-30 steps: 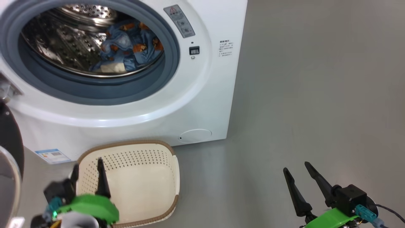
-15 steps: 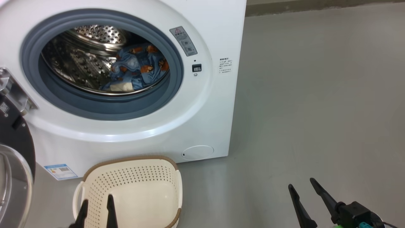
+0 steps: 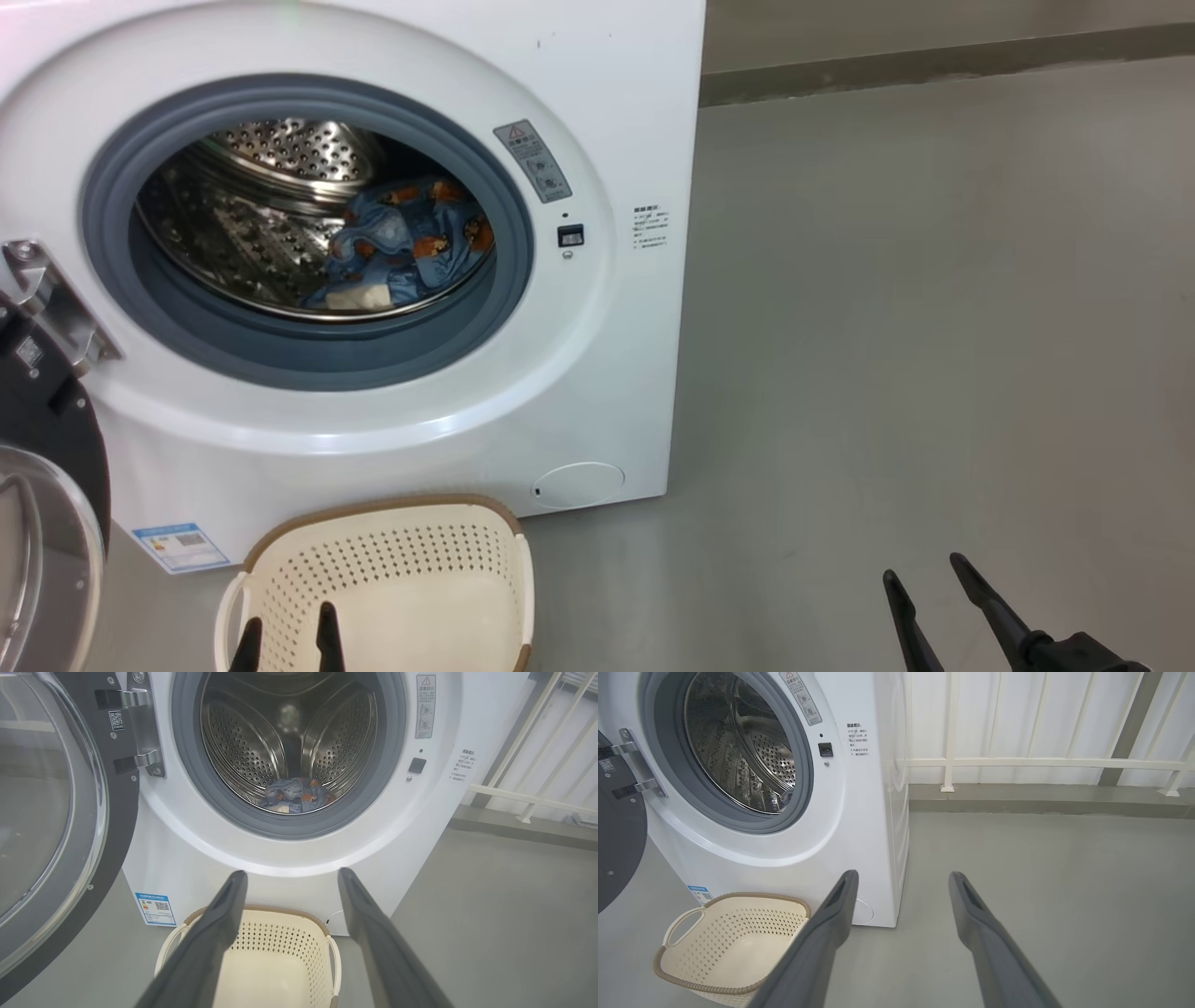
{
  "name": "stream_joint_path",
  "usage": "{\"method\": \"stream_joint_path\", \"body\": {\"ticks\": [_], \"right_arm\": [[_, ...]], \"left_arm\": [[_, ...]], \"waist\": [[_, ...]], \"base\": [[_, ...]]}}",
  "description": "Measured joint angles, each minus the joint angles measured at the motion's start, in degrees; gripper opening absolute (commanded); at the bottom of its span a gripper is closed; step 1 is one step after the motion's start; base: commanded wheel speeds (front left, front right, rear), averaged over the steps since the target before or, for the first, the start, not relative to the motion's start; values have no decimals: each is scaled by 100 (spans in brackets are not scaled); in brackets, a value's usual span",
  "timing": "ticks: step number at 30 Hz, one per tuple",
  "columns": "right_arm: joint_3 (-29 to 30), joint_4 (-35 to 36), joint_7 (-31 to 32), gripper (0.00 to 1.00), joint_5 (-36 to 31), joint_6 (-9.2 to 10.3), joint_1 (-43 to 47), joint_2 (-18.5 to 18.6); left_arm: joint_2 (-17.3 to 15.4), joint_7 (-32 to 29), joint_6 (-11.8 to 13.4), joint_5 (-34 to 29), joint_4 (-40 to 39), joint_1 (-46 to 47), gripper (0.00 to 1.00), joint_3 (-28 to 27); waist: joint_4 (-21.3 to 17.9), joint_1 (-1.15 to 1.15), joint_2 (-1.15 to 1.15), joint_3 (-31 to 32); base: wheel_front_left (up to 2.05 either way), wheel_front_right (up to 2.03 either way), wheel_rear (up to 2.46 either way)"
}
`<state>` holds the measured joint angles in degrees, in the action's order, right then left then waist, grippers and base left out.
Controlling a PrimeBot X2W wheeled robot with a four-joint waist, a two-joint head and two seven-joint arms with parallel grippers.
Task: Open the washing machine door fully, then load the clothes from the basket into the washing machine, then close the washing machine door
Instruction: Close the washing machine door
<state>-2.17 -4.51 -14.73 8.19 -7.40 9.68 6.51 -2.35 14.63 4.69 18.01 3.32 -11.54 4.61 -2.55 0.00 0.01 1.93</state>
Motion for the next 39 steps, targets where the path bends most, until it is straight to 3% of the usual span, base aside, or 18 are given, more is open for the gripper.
{"method": "stream_joint_path", "body": {"ticks": [17,39], "right_arm": [[-52,71,0,100,-141,0,-1,90],[-115,18,0,100,-141,0,-16,134]], "left_arm": [[0,0,-144,100,46,-36,100,-58],[-1,0,-40,141,48,-36,100,-44]], "waist": [[40,0,0,152],[251,0,0,144]], "base": [[0,0,0],[-21,21,0]]}}
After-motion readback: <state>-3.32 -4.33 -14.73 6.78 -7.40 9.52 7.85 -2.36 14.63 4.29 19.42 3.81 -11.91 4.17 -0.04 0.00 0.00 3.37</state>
